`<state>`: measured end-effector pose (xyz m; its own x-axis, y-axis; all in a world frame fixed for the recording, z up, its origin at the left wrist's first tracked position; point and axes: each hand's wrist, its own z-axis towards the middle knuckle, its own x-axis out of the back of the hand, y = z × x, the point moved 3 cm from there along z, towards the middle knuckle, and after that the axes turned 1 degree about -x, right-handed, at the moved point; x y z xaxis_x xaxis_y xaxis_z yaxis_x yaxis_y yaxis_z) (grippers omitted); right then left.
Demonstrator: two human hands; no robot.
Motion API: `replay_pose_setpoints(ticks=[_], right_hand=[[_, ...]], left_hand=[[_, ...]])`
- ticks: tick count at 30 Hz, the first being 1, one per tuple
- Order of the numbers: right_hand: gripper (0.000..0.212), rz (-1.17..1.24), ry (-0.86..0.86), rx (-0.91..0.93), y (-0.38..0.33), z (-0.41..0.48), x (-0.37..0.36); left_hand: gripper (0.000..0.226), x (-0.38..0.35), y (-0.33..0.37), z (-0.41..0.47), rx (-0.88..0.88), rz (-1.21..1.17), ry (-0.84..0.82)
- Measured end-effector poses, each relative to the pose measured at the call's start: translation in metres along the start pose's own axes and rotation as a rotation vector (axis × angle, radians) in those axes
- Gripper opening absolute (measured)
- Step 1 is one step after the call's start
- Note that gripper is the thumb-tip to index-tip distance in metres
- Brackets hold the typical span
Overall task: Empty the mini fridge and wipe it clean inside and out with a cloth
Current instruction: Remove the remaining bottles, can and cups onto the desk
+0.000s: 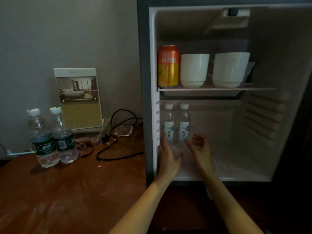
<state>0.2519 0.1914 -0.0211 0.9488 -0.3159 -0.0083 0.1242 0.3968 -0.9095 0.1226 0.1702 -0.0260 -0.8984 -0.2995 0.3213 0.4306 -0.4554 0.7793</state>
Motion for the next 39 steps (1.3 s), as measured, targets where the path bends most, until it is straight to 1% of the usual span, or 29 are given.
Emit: replay_pose_setpoints(ticks=[2, 6, 10, 13, 16, 19, 22, 26, 30, 33, 36, 39], right_hand=[[0.052, 0.000, -0.042, -0.016, 0.002, 0.021, -0.009], [0.058, -0.004, -0.130, 0.027, -0.001, 0.053, -0.030], [0.055, -0.001, -0.142, 0.026, 0.027, 0.079, -0.045], [0.072, -0.030, -0.143, -0.060, 0.043, 0.087, -0.048], [0.071, -0.069, -0.178, -0.068, 0.047, 0.090, -0.046], [0.073, -0.073, -0.149, -0.060, 0.048, 0.087, -0.043], [0.079, -0.029, -0.082, -0.077, 0.050, 0.083, -0.037], [0.076, 0.001, -0.093, -0.057, 0.051, 0.077, -0.031], [0.079, -0.011, -0.110, -0.031, 0.048, 0.074, -0.032], [0.074, -0.025, -0.113, -0.026, 0.056, 0.080, -0.033], [0.070, -0.038, -0.116, -0.013, 0.061, 0.083, -0.033], [0.074, -0.034, -0.124, -0.003, 0.064, 0.086, -0.035]], left_hand=[[0.101, -0.001, -0.002, 0.004, -0.009, -0.004, 0.000], [0.102, -0.004, -0.007, 0.004, -0.030, 0.026, 0.008], [0.103, -0.005, -0.008, 0.006, -0.030, 0.003, 0.009], [0.105, -0.007, -0.009, 0.005, -0.034, 0.017, 0.012], [0.107, -0.009, -0.011, 0.007, -0.030, 0.024, 0.017], [0.109, -0.009, -0.012, 0.009, -0.015, 0.021, 0.020], [0.107, -0.010, -0.015, 0.011, 0.017, 0.010, 0.010], [0.105, -0.012, -0.017, 0.013, 0.080, -0.056, 0.009], [0.102, -0.015, -0.020, 0.019, 0.149, -0.178, 0.057], [0.100, -0.021, -0.026, 0.030, 0.199, -0.237, 0.129], [0.095, -0.023, -0.024, 0.038, 0.198, -0.248, 0.171], [0.089, -0.027, -0.027, 0.046, 0.171, -0.247, 0.194]])
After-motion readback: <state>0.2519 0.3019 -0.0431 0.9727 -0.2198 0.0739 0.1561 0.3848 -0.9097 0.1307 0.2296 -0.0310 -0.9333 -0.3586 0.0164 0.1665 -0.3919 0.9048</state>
